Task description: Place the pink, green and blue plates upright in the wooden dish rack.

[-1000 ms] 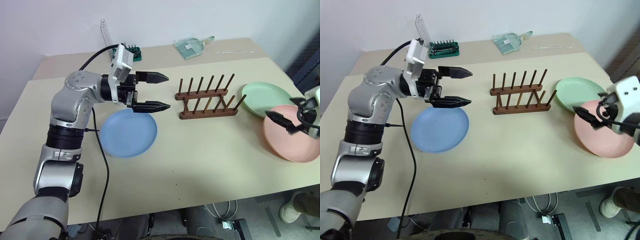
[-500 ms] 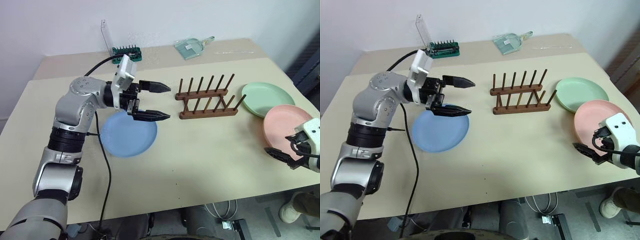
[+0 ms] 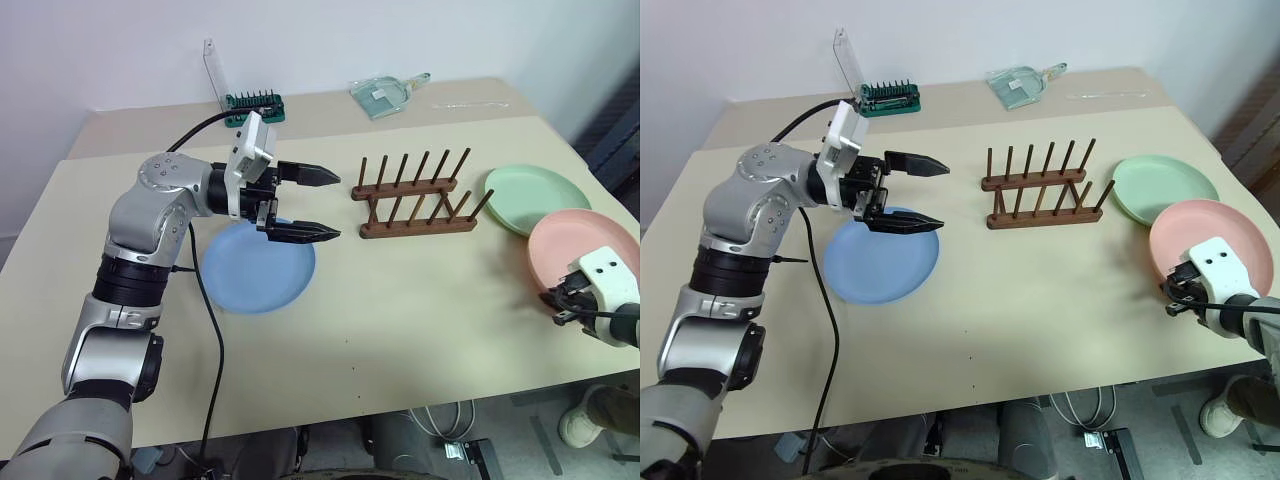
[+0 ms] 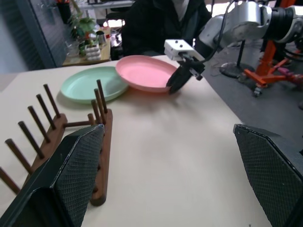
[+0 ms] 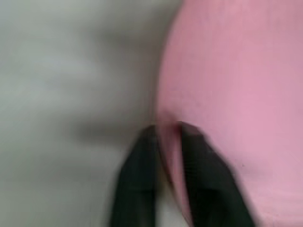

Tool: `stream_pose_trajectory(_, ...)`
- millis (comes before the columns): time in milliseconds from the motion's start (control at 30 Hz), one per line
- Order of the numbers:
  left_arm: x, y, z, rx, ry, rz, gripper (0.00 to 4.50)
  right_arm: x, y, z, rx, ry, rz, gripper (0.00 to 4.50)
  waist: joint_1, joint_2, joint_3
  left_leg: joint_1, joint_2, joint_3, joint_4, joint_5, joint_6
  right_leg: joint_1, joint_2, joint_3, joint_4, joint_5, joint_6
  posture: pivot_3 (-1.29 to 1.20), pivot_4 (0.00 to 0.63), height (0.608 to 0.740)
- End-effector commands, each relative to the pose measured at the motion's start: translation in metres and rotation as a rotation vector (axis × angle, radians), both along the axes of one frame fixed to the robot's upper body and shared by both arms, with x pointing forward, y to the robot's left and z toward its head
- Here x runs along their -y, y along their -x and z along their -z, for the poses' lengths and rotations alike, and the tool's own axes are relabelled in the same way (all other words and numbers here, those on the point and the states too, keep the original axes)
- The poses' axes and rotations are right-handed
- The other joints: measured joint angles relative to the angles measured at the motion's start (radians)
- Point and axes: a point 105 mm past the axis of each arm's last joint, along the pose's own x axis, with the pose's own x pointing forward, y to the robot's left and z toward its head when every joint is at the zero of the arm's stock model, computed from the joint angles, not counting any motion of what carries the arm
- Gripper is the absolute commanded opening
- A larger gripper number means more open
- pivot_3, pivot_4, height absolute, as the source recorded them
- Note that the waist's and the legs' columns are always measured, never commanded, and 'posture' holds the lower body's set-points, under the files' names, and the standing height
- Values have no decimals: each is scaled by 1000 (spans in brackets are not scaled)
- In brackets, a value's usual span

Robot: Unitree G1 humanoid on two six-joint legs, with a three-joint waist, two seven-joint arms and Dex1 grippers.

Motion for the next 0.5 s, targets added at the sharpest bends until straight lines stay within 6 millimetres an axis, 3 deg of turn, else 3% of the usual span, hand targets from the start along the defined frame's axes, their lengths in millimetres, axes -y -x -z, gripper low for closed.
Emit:
stream_pose_trajectory(33,4,2,-6,35,-1,8,4500,4,-1,-12,10,119,-27,22,0,-1,0,0,0,0,0,0,0,0,0,0,0,0,0,0,150,740)
stream_pose_trajectory(200,4,1,-9,24,5,10,4500,-11,-8,-46,54,170,-104,22,-3,0,0,0,0,0,0,0,0,0,0,0,0,0,0,0,150,740)
stream_pose_trajectory(433,4,-1,-11,18,9,6,4500,-18,-12,-86,108,222,-149,22,1,0,0,0,0,0,0,0,0,0,0,0,0,0,0,0,150,740)
stream_pose_trajectory(500,4,-1,-13,9,23,7,4500,-19,-18,-106,166,245,-168,22,0,0,0,-1,0,0,0,0,0,0,0,0,0,0,0,0,150,740)
